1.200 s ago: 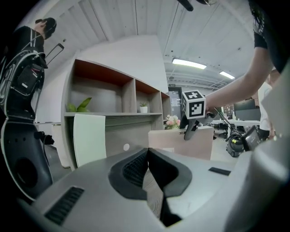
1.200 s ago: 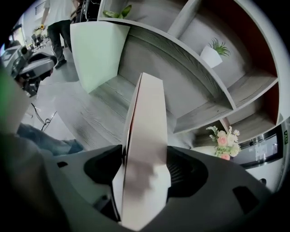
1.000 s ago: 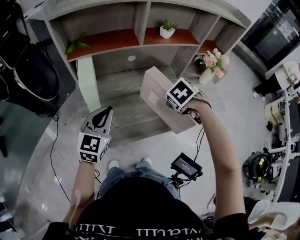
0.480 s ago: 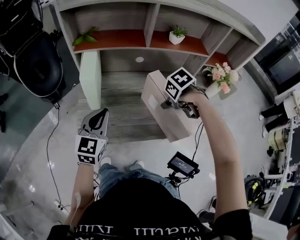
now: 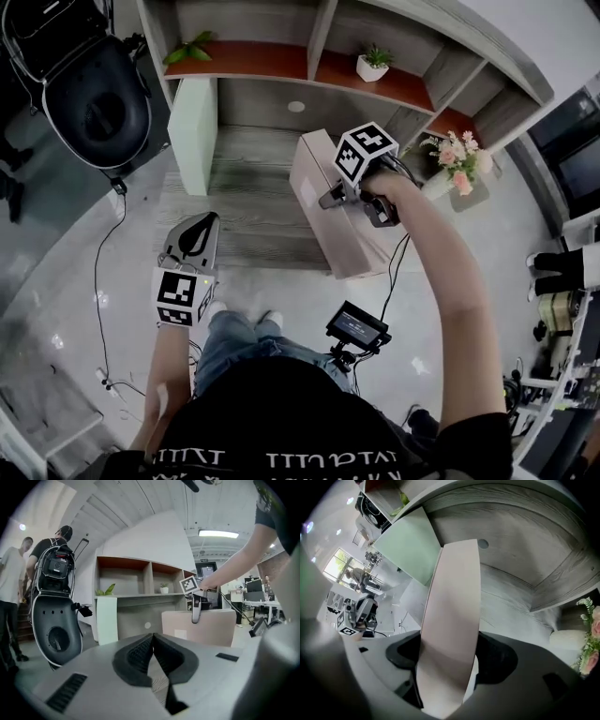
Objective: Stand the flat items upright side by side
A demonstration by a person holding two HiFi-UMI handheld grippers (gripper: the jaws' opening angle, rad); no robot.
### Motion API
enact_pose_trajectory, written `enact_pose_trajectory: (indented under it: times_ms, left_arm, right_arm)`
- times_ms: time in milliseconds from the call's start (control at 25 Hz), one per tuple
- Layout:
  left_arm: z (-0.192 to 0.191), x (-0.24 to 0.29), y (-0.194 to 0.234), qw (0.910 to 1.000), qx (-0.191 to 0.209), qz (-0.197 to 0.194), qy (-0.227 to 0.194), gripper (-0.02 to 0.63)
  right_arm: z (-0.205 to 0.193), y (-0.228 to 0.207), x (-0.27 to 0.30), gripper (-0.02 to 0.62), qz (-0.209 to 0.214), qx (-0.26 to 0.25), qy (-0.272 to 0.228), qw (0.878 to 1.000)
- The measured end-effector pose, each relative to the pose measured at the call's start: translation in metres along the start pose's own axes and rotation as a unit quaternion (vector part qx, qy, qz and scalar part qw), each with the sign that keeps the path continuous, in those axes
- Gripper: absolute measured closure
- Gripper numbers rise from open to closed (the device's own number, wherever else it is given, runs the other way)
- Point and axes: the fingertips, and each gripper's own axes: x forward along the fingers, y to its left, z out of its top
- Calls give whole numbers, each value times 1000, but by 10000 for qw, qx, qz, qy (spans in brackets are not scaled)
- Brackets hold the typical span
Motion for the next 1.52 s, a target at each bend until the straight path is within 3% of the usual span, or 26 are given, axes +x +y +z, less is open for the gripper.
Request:
enact_pose_trajectory:
  times_ms: [440,680,880,1040,1280,1520]
  left_arm:
    - [20,-12,13,9997,195,-30,-151,592]
    - [25,-18,22,9994,290,-115,-125,591]
    - [20,-22,33,9995,280,-98,-62,592]
    - [18,-21,44,9996,252,-59,-59,592]
    - [14,-18,47,9994,309,-119,-34,591]
    - [8,-19,48,9994,320,-154,42,592]
  right_arm:
    - [18,16,-15,268,-461,88,-1078,9931]
    - [51,38,-39,270,-593,171,-2243,9726]
    - [66,68,-45,273,-713,-37,-3233,9436]
    - [72,92,-42,278,-1054,-500,-3683,9223]
    - [80,124,-40,279,-1448,-1285,-4492,8722]
    - [86,143,-33,278,-1670,-1432,-5405,8121]
